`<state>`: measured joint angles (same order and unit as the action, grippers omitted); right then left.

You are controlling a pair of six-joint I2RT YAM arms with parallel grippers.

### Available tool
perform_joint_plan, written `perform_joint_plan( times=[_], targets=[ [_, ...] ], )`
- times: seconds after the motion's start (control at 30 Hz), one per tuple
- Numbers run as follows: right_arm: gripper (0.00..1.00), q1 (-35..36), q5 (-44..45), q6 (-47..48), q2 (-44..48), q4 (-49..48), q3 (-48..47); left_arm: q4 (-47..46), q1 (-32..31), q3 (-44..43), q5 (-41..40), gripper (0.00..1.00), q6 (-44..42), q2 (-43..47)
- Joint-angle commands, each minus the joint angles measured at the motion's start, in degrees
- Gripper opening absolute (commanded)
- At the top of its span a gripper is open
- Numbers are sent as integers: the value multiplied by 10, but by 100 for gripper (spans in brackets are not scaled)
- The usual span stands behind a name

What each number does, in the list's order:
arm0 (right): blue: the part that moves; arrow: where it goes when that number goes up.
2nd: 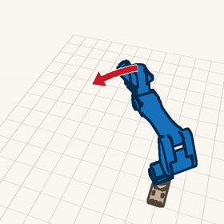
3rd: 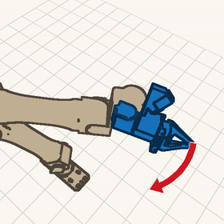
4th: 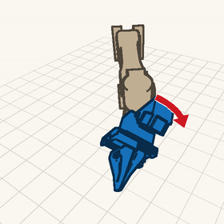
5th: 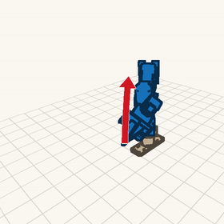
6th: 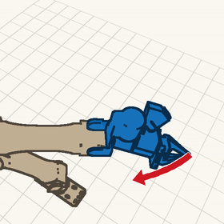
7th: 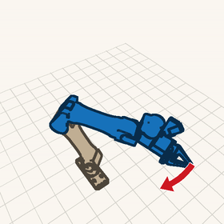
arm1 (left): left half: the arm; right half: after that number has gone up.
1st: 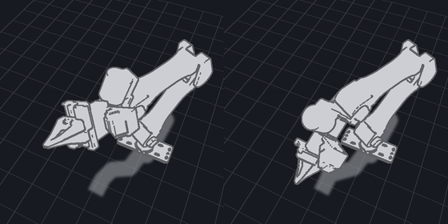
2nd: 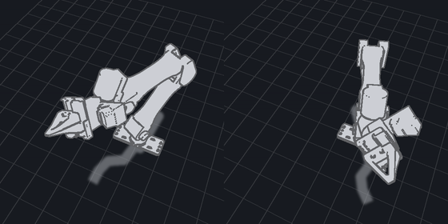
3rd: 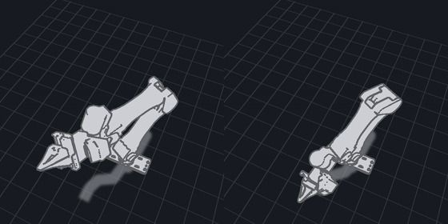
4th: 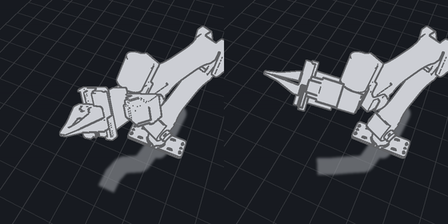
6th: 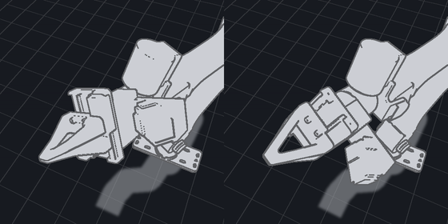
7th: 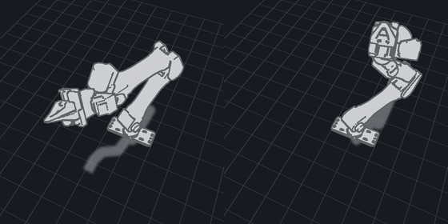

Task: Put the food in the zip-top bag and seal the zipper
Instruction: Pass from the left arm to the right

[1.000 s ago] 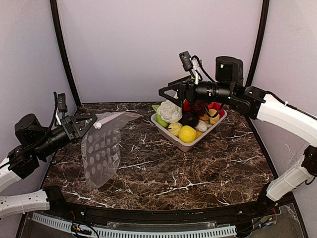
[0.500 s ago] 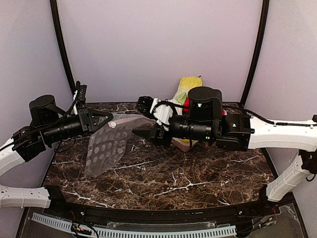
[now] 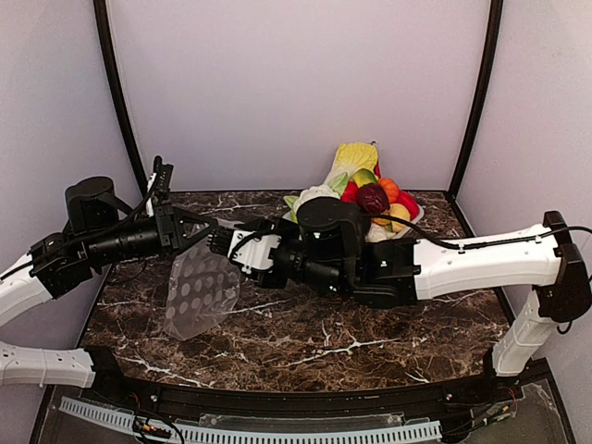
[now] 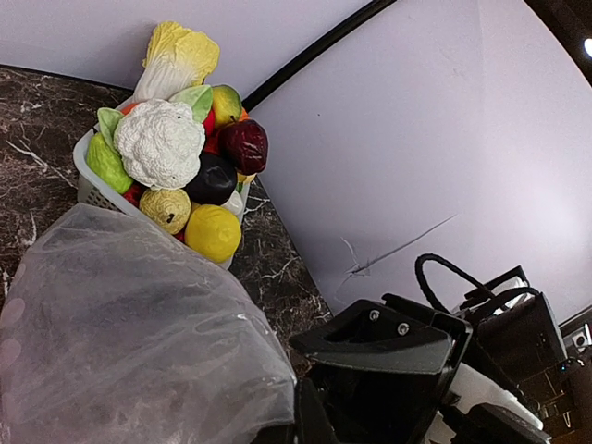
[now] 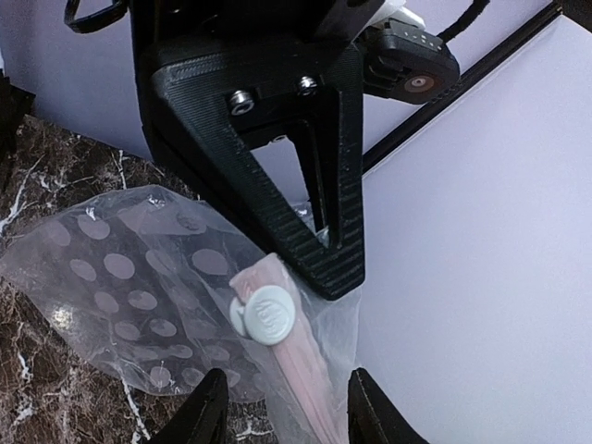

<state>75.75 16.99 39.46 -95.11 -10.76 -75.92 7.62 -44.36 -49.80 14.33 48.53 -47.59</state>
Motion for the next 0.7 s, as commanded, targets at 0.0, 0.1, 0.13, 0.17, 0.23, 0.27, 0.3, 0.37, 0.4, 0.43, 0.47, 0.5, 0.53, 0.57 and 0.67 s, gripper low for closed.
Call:
perform_joint_plan(
  times=[0.0,0.1,0.13,0.17,0.23,0.27,0.3,0.37,0.4,0.43,0.47,0.5,0.53,0.57,0.67],
  targets=[
    [41,12,43,33,-13,-58,-30,9,9,-14,10,1,5,1],
    [39,16,54,46,-21,-75,-34,9,14,-13,10,1,7,2],
    [39,18,55,48,-25,-75,-38,6,15,-13,12,1,7,2],
    [39,19,57,51,-29,-75,-42,4,16,-12,12,1,8,2],
    [39,21,61,57,-37,-75,-48,2,18,-12,14,1,8,0],
    [38,22,64,61,-40,-75,-50,1,18,-11,14,1,8,0],
    [37,24,65,65,-42,-75,-52,0,19,-10,13,1,8,0],
    [36,27,65,72,-48,-75,-55,-5,20,-7,15,1,10,0],
    [36,28,64,74,-50,-75,-56,-7,21,-6,15,1,12,0],
    [36,28,64,75,-51,-75,-56,-11,22,-4,17,1,14,0],
    [36,28,65,76,-53,-75,-57,-12,22,-3,17,1,14,0],
    [35,29,66,77,-55,-75,-57,-13,23,-2,18,1,15,0],
    [35,29,66,79,-55,-77,-57,-13,24,-2,18,1,15,0],
    [35,29,66,80,-55,-79,-57,-13,25,-2,19,1,15,0],
    [35,30,66,82,-56,-83,-57,-13,27,0,20,1,17,0]
  ],
)
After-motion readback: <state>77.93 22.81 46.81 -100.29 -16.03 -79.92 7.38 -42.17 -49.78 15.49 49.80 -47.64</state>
